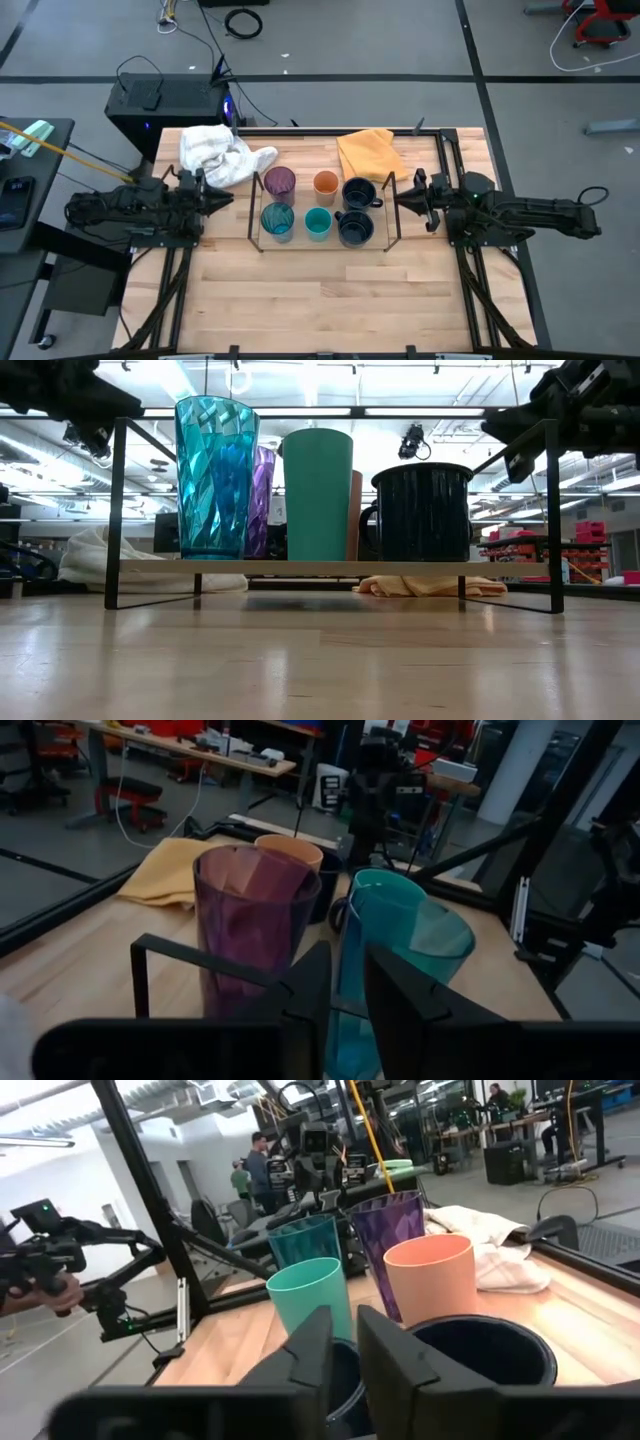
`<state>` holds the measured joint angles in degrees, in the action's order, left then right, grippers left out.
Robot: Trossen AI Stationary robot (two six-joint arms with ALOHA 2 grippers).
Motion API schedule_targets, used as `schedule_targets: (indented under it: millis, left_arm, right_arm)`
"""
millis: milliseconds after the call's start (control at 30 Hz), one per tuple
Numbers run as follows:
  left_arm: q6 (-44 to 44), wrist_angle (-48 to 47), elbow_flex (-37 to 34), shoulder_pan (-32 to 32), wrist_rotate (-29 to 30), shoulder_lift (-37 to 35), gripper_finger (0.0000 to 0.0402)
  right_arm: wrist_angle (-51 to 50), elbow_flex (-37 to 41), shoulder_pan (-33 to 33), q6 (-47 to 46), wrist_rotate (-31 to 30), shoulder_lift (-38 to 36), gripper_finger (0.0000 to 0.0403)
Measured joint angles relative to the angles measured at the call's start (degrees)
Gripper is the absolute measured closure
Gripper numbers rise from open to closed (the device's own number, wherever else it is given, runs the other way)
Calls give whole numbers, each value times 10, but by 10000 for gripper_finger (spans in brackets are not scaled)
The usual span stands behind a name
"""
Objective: Stack small to large cups/mugs on shelf
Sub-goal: Return to Home Position
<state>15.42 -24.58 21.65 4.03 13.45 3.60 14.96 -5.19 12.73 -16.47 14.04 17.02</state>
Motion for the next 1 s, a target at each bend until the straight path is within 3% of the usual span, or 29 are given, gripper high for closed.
schedule_targets:
  millis: [133,333,500,767,867,1000]
  left_arm:
    - [0,-3,0,0,7,0,337]
    - [-10,6,0,0,33,0,359]
    - [-59,68,0,0,48,0,394]
    - [-67,129,-42,0,39,0,376]
    - [-82,197,-81,0,34,-1,384]
    - [-84,196,-89,0,31,-4,396]
  right_arm:
    - [0,0,0,3,2,0,394]
    - [-1,0,4,-4,5,0,397]
    - [0,0,15,-11,11,0,393]
    - [1,0,34,-13,26,0,395]
    - [9,0,40,-14,33,0,397]
    - [18,0,46,-22,54,0,399]
